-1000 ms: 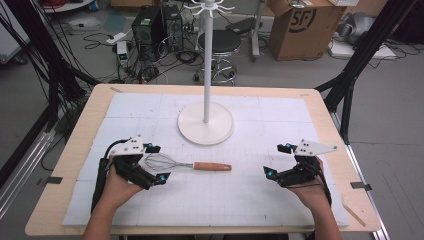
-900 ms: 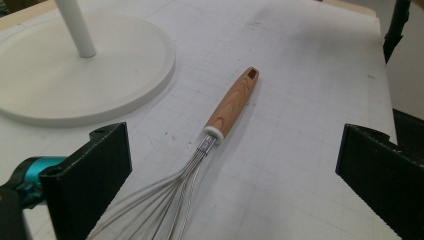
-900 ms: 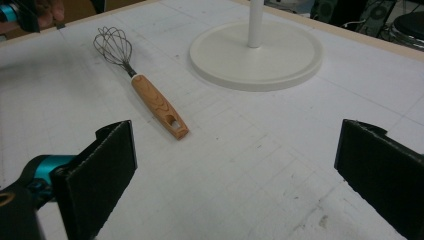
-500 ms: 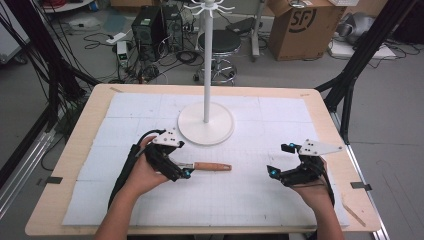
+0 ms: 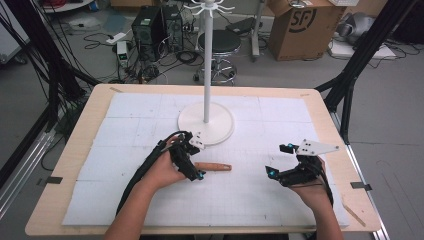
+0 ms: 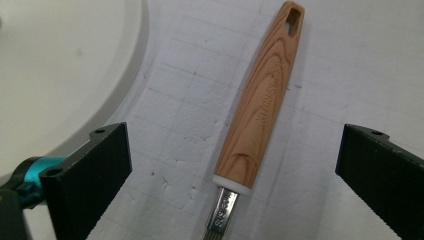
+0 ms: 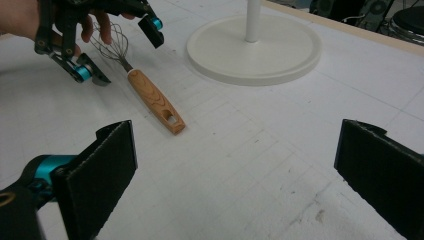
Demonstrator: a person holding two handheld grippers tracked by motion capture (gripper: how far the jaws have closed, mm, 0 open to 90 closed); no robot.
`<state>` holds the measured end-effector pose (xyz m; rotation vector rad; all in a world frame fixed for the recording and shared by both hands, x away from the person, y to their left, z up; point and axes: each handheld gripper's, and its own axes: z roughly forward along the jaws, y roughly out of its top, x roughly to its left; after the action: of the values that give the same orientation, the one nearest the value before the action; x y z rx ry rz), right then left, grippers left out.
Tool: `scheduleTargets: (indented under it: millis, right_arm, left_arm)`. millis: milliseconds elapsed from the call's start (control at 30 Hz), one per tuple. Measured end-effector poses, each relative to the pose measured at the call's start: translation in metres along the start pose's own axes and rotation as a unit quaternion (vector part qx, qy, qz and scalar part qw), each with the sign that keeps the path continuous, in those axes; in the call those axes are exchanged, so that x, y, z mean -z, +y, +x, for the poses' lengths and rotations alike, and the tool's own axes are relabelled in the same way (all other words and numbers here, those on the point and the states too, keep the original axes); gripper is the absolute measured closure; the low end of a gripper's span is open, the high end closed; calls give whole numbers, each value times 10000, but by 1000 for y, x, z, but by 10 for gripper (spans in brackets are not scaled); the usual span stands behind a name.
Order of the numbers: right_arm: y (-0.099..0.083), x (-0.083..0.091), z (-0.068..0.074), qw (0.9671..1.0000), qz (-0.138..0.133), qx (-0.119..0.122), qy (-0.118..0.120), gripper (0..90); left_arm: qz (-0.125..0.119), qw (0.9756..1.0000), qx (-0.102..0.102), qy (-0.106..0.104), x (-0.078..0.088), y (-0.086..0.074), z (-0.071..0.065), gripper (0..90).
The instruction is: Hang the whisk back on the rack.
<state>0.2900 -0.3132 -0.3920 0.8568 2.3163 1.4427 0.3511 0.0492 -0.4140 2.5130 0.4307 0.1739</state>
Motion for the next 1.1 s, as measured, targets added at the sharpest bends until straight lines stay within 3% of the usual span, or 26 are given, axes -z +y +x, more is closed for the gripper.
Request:
scheduleTargets:
  millis: [133,200,333,433,600,633,1000,1100]
  right_arm:
    - [0,-1,0,10000,29,14,11,27]
    - [0,-1,1,10000,49,25,6,28]
    - [0,-2,1,10000,65,27,31,28]
    - [0,-2,1,10000,61,57,16,29]
    - [-1,-2,1,9999,103,42,43,29]
    - [-1,-2,1,9999,105,23,39,29]
    - [-1,-4,2,9999,123,57,22,29]
    - [-1,-4,2,9999,125,60,17,29]
  left_arm:
    - [43,9999,-56,-135,-4,5,0,23]
    - [176,9994,-55,-277,-9,5,1,99]
    - [421,9986,-121,-294,-11,3,2,206]
    - [537,9975,-154,-444,-12,2,3,364]
    - [601,9976,-107,-337,-12,2,2,459]
    - [614,9974,-135,-357,-11,2,3,528]
    - [637,9968,-312,-367,-10,2,1,621]
    - [628,9969,-263,-393,-10,2,1,635]
